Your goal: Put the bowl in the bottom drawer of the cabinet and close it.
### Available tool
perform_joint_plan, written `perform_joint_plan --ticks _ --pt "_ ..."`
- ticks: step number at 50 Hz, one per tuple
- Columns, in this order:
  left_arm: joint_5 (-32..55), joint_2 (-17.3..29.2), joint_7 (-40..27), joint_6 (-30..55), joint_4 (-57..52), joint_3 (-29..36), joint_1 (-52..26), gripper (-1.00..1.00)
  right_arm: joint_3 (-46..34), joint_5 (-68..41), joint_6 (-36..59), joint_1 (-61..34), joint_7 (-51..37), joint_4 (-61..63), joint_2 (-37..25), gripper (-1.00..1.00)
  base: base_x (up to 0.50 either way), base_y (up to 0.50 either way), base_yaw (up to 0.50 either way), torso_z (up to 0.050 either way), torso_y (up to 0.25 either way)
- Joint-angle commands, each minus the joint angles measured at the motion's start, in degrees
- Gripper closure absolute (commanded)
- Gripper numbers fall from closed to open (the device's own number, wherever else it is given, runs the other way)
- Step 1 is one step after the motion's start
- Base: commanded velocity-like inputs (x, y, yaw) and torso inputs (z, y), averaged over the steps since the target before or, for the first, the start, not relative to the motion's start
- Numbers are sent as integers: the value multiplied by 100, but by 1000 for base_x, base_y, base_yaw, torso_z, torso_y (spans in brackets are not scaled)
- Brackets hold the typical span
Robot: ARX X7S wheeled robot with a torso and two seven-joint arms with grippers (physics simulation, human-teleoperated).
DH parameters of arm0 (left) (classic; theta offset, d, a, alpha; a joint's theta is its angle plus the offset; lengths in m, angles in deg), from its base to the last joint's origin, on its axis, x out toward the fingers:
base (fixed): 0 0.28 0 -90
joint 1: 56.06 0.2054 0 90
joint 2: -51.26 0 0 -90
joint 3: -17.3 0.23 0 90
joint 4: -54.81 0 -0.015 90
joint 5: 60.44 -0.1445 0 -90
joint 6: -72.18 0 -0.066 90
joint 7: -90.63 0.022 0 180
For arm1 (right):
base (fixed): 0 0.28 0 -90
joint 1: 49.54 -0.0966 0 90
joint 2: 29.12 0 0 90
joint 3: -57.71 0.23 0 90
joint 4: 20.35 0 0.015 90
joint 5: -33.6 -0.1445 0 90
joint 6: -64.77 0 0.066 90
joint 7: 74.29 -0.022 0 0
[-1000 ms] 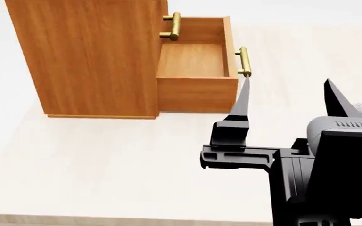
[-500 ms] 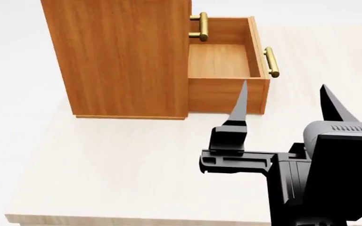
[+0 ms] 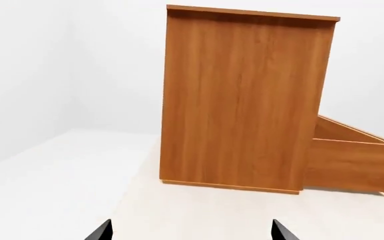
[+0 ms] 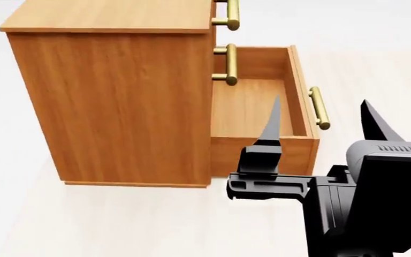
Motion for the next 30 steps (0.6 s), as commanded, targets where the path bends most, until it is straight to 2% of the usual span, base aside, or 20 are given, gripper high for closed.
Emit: perform_joint_plan --ticks 1,30 --pt "15 38 -44 8 -18 28 -4 -100 12 -72 -49 24 -30 -29 -22 -100 500 0 0 0 0" --pt "32 112 -140 -55 38 101 -28 -100 -16 -189 -201 77 -113 -144 -100 -100 500 0 0 0 1"
